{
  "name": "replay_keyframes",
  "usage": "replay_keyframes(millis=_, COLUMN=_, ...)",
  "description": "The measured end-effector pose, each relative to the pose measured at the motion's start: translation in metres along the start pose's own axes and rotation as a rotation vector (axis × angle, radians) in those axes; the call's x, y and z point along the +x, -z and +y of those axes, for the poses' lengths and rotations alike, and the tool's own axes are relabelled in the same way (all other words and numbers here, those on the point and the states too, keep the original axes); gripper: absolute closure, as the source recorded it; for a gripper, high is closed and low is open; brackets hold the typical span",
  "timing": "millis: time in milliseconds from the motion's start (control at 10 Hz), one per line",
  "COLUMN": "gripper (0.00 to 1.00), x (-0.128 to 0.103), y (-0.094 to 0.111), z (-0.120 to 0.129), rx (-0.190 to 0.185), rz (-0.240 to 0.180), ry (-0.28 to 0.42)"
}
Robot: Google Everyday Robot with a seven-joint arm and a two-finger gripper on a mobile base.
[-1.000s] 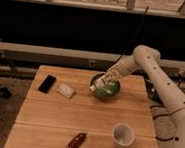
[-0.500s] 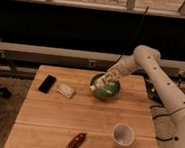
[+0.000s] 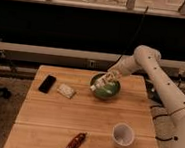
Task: Place the bottle in the ceramic bowl
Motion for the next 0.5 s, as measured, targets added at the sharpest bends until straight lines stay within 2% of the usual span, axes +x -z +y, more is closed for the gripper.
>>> replay_keyframes(millis=200, gripper=0.85, x=0.000, y=-0.001, z=0.001, rx=0.000, rz=-0.001, ry=0.002)
replay_keyframes(millis=300, gripper=0.85, x=0.005, y=-0.003, z=0.002, rx=0.001, rz=0.001, ry=0.007)
replay_keyframes(millis=400, gripper=0.79, x=0.013, y=-0.006, z=0.004, rx=0.002, rz=0.002, ry=0.007)
replay_keyframes(millis=500, gripper=0.68, x=0.018, y=-0.008, z=0.001, rx=0.002, rz=0.004, ry=0.011)
